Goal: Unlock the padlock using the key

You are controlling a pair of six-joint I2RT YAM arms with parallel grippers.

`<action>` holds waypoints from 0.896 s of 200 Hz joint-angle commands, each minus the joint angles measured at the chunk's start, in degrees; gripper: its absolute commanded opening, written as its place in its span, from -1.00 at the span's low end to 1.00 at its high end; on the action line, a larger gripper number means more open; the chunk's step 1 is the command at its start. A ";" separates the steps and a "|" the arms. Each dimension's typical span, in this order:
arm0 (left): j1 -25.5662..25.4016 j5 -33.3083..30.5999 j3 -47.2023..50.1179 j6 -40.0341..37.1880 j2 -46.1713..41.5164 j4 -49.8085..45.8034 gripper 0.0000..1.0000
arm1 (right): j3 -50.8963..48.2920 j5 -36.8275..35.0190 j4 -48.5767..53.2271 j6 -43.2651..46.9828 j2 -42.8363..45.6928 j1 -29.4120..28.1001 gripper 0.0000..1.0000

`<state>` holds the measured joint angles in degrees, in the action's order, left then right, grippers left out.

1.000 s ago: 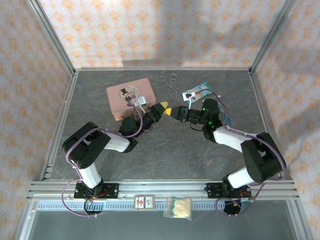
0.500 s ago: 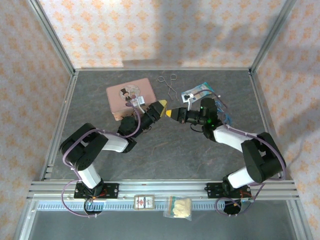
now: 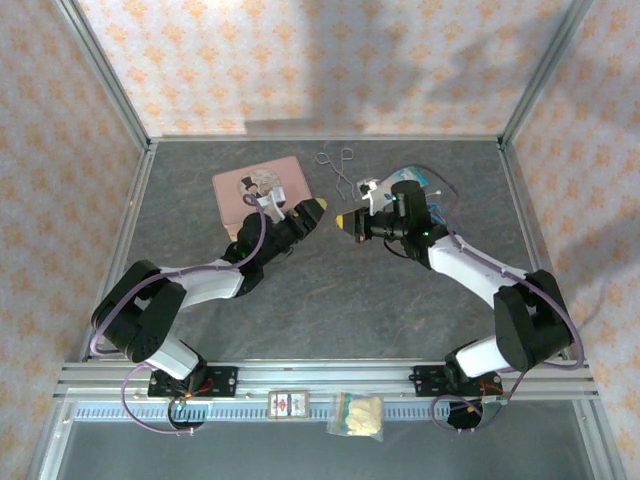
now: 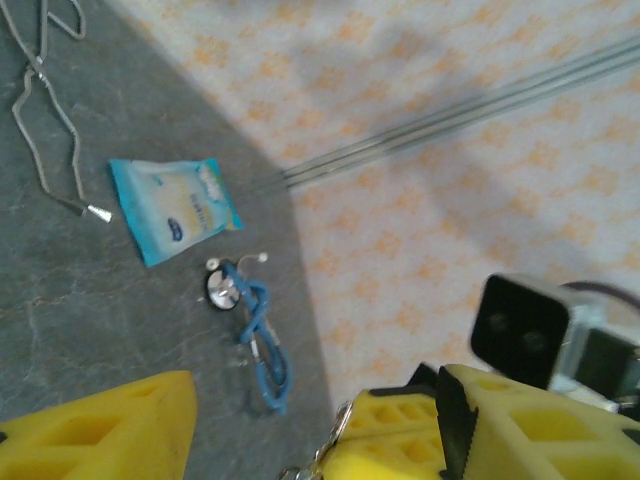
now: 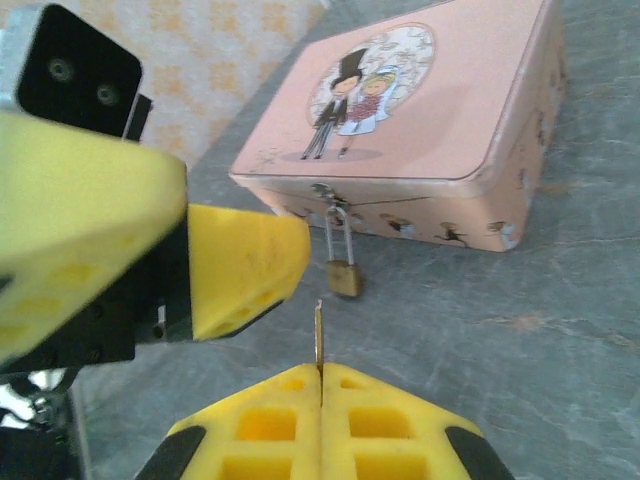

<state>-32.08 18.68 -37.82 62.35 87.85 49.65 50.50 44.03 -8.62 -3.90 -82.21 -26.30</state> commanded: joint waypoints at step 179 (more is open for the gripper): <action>-2.79 -4.37 -11.94 -3.28 5.15 -15.20 -0.45 | 5.57 -23.16 6.60 10.66 1.79 -9.58 -1.00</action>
<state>-34.79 14.50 -47.88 59.48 91.44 35.35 55.18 20.56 -0.82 5.23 -82.00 -35.00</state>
